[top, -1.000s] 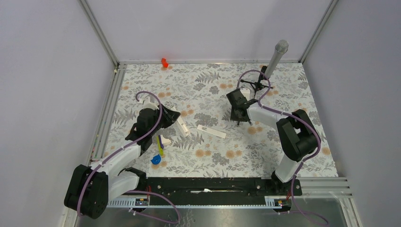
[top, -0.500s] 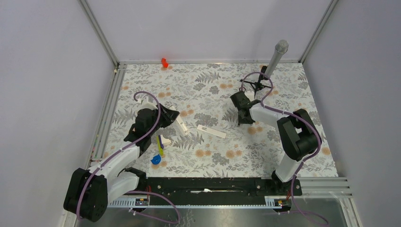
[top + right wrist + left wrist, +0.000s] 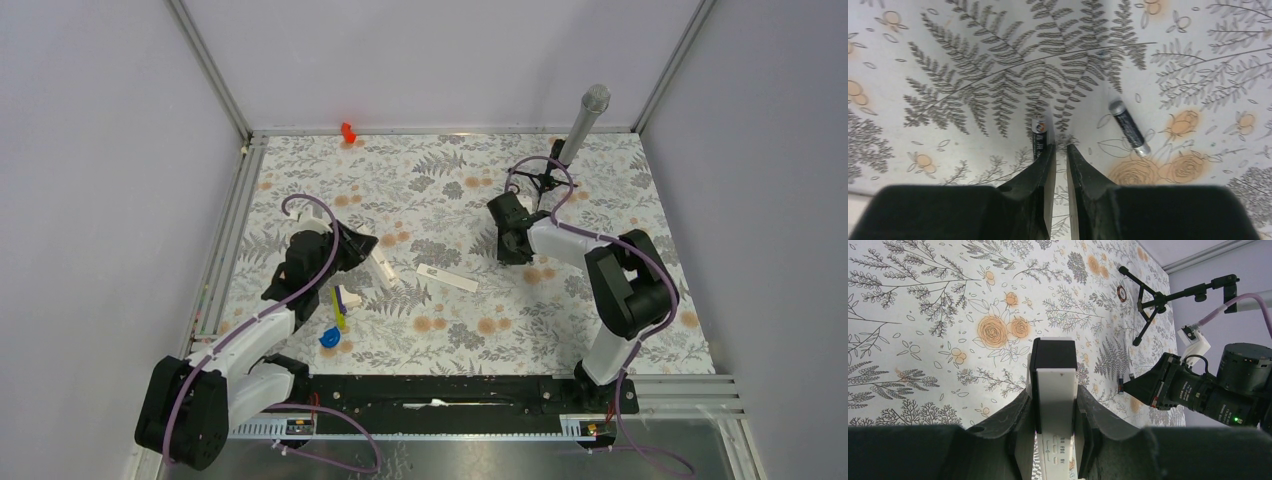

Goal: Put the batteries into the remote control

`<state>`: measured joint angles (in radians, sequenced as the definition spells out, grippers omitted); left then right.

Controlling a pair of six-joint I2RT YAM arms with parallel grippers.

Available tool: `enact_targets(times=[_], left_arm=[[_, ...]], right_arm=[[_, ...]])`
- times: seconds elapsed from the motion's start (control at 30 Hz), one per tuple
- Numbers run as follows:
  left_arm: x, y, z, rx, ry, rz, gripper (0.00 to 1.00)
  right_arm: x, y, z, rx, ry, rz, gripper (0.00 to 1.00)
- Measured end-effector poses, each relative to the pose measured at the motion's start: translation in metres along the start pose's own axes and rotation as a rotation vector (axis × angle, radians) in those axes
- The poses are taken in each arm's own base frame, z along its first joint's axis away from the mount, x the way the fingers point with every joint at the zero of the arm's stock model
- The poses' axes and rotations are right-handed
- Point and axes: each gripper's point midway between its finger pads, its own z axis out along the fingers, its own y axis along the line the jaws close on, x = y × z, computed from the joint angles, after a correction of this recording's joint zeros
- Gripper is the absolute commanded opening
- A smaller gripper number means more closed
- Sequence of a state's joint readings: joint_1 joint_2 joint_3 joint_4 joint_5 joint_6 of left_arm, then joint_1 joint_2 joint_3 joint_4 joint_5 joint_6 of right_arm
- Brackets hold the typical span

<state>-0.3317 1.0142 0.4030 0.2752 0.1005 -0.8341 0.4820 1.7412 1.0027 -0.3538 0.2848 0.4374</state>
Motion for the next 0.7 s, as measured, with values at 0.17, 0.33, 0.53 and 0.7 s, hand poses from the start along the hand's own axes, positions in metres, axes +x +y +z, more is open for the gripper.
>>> enact_targets(times=[0.17,0.33,0.53,0.7], left_arm=[[-0.002,-0.001,-0.002,0.003,-0.005,0.003,0.0],[-0.002,0.001,-0.003,-0.004,-0.003,0.004,0.0],[-0.002,0.002,-0.004,-0.008,-0.003,0.008,0.0],[-0.004,0.002,-0.007,-0.013,-0.011,0.015,0.0]], right_arm=[[-0.001,0.019,-0.001,-0.083,0.024,0.028,0.19],[-0.004,0.041,-0.002,-0.176,0.049,0.071,0.17],[-0.008,0.049,-0.002,-0.208,0.047,0.084,0.23],[-0.016,0.056,-0.005,-0.255,0.024,0.026,0.46]])
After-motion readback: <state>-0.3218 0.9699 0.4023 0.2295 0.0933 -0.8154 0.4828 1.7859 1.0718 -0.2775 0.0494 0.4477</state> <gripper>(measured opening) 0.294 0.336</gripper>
